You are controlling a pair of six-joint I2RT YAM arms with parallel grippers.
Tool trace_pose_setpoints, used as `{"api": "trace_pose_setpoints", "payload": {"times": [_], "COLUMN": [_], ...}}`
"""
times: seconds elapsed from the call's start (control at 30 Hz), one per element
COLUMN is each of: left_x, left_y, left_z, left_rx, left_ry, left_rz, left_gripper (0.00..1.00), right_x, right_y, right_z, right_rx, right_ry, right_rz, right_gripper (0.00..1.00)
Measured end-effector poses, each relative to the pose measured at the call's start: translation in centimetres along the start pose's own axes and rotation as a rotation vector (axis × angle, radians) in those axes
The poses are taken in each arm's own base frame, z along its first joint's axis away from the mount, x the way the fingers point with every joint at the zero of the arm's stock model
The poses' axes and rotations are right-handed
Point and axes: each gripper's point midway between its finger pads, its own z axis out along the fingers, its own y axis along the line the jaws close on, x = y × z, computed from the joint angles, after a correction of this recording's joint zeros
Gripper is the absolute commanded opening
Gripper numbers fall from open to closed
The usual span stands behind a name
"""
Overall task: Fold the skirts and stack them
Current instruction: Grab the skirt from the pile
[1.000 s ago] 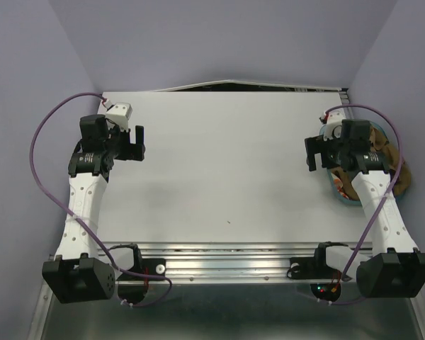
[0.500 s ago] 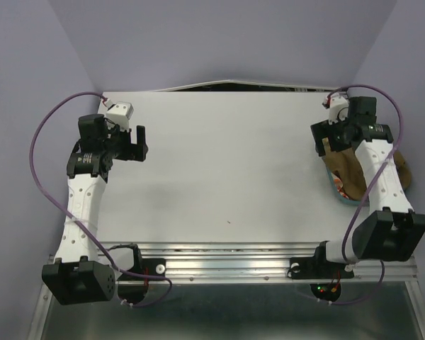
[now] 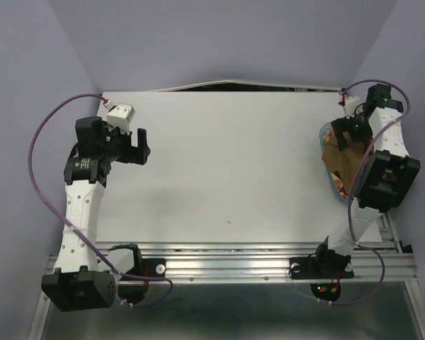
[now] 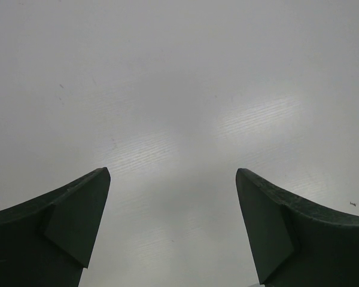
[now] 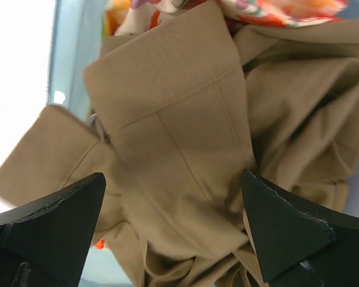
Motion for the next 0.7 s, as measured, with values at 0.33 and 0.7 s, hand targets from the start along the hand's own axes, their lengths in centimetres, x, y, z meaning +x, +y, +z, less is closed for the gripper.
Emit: {"api": "trace_pose_setpoints", "payload": {"times": [0.33, 0.7], "left_x": [0.0, -0.1], "left_y": [-0.2, -0.2], "left_z": [-0.2, -0.5], "left_rx": [0.004, 0.003], "left_ry": [-0.005, -0.011], "left_rz": [0.004, 0.005], "left_gripper": [0.99, 0.99], "right_x": [3.8, 1.7], "right_y": [0.3, -2.2], "right_z": [5.7, 0.2], "right_rx": [-0.048, 0.032], "right_ry": [0.136, -0.002], "right_rz": [0.02, 0.113], "right_gripper": [0.37, 0.01]}}
